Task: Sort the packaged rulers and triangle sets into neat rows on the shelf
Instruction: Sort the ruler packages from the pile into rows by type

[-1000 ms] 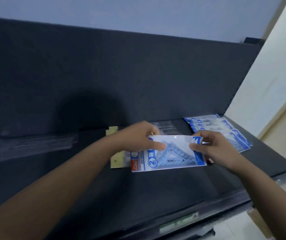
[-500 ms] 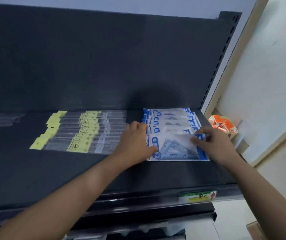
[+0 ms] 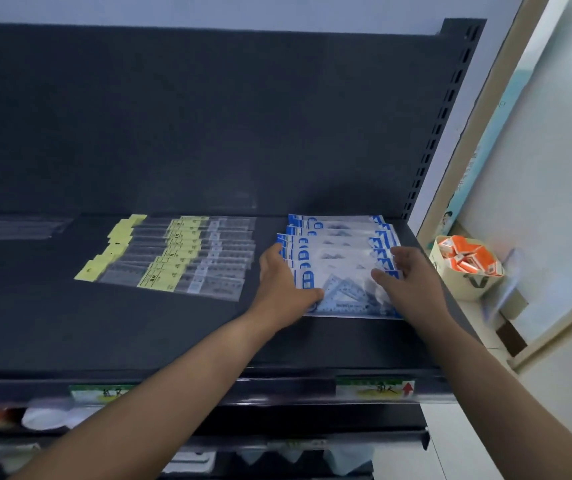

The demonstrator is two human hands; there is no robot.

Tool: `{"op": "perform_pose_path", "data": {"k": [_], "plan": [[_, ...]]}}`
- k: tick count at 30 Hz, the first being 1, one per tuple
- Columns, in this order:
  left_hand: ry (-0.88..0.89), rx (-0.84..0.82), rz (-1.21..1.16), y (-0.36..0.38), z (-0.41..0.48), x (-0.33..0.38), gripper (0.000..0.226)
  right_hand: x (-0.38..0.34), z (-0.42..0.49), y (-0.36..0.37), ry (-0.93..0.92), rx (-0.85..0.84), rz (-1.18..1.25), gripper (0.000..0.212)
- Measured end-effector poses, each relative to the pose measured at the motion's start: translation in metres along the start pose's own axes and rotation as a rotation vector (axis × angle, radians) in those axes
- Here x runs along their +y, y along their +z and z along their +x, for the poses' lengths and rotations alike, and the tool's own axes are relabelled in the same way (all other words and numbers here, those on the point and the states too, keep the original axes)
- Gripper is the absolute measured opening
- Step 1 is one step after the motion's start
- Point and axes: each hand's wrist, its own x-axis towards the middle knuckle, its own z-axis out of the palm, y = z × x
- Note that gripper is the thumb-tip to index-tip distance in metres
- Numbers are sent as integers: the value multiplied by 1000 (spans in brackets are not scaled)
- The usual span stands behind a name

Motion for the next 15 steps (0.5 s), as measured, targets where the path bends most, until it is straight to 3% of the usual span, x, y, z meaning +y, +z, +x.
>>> {"op": "perform_pose_path", "data": {"k": [5, 9, 12, 15], "plan": [[35, -21, -34, -4, 5, 0, 77, -4, 2, 1, -19, -32, -152, 51], [136, -37, 52, -28, -3, -2, 71, -27, -7, 8, -184, -28, -340, 55], [261, -31, 329, -71, -18, -4, 71, -60, -22, 29, -370, -132, -474, 58], [401, 130, 775, -131, -38, -10, 64, -103, -42, 63, -538, -201, -605, 63]]}}
